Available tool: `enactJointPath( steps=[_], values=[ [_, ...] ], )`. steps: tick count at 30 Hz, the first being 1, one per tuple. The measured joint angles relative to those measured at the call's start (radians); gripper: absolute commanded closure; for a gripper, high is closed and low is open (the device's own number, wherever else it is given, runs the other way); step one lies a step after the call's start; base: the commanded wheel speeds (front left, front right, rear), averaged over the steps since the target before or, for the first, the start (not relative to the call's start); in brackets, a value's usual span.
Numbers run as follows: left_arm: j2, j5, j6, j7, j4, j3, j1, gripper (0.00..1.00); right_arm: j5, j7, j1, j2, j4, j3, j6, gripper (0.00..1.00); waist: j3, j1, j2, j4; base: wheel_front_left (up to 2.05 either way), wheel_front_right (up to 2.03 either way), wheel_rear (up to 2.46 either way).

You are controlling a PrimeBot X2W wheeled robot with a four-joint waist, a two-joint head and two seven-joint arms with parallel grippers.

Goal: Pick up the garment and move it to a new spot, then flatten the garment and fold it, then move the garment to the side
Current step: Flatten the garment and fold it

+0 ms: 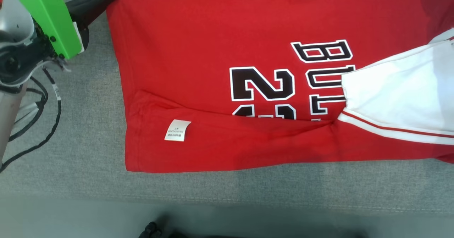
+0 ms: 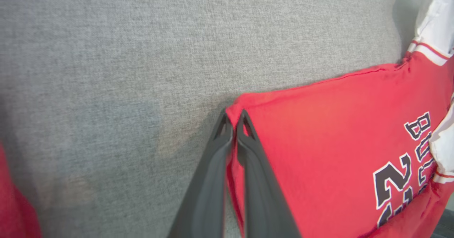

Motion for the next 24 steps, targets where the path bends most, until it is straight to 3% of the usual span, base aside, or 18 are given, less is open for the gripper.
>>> enactJointPath(
  steps=[24],
  values=[
    [0.006, -0.021, 0.0, -0.16, -0.029, 0.004, 0.154, 1.0, 0.099, -0.137, 0.211, -0.019, -0.021, -0.031, 0.051, 1.0, -0.133, -0.0001, 0.0, -0.05, 0.0, 0.0, 0.0]
  ],
)
